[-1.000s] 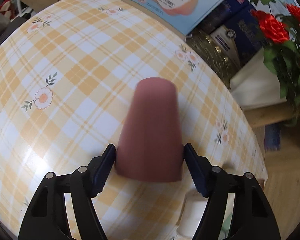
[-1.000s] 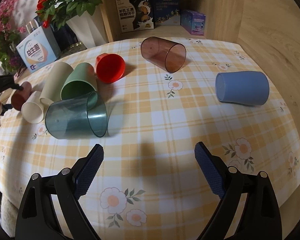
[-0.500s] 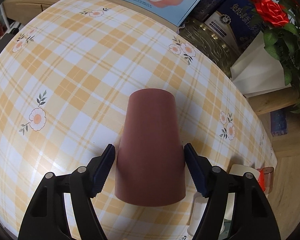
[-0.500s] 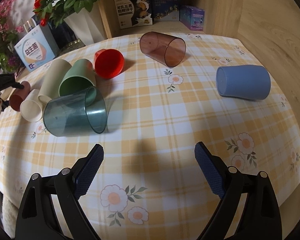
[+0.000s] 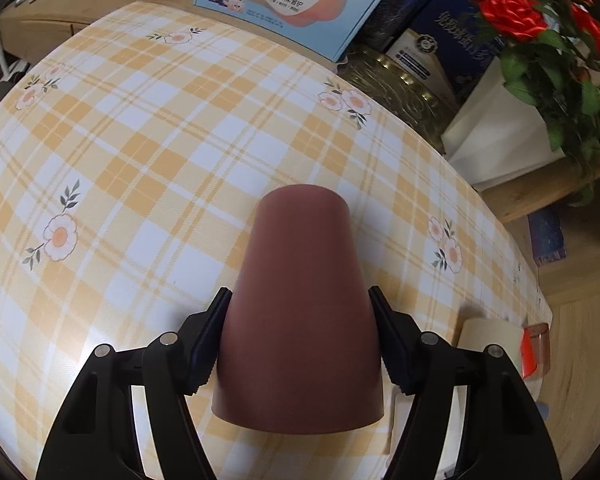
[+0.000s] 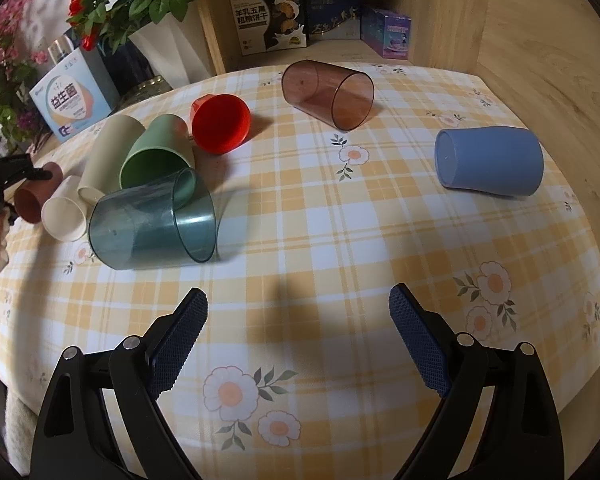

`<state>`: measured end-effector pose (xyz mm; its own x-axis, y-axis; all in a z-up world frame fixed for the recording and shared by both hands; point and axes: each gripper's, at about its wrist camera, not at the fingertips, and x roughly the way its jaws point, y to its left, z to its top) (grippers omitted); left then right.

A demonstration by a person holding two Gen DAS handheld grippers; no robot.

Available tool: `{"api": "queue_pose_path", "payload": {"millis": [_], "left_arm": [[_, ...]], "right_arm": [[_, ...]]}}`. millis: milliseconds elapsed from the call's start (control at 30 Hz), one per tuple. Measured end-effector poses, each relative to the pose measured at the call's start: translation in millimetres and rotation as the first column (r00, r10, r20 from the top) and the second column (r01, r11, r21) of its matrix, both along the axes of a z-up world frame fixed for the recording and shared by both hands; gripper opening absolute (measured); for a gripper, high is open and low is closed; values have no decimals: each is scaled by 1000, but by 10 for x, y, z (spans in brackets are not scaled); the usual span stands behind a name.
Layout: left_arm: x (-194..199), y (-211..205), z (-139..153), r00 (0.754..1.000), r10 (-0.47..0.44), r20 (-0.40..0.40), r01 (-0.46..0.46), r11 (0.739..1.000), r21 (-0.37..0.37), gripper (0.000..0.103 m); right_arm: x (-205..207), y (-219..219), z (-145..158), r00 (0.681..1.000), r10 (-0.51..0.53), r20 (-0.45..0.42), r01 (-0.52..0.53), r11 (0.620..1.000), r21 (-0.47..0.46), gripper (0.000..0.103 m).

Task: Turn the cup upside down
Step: 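Lift the pink cup with the left gripper and carry it toward the right tool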

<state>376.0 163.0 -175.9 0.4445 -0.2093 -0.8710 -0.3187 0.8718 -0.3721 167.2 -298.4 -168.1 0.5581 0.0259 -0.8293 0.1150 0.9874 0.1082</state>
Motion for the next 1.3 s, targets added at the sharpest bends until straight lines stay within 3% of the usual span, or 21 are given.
{"api": "queue_pose_path", "payload": {"millis": [567, 933, 1100, 1300], "left_arm": [[-1160, -128, 352, 997, -61, 40, 62, 998, -10, 66], [-1994, -1018, 314, 974, -223, 40, 224, 974, -36, 66], [-2144, -1408, 172, 967, -253, 26, 255, 964, -81, 66], [-2189, -1861, 93, 955, -297, 20, 298, 951, -83, 66]], "right_arm": [[-240, 99, 257, 998, 13, 69, -16, 999, 46, 89], [-544, -131, 392, 993, -42, 114, 33, 996, 80, 89], [-671, -252, 380, 991, -68, 112, 58, 994, 92, 89], [-792, -411, 405, 987, -106, 122, 95, 991, 94, 89]]}}
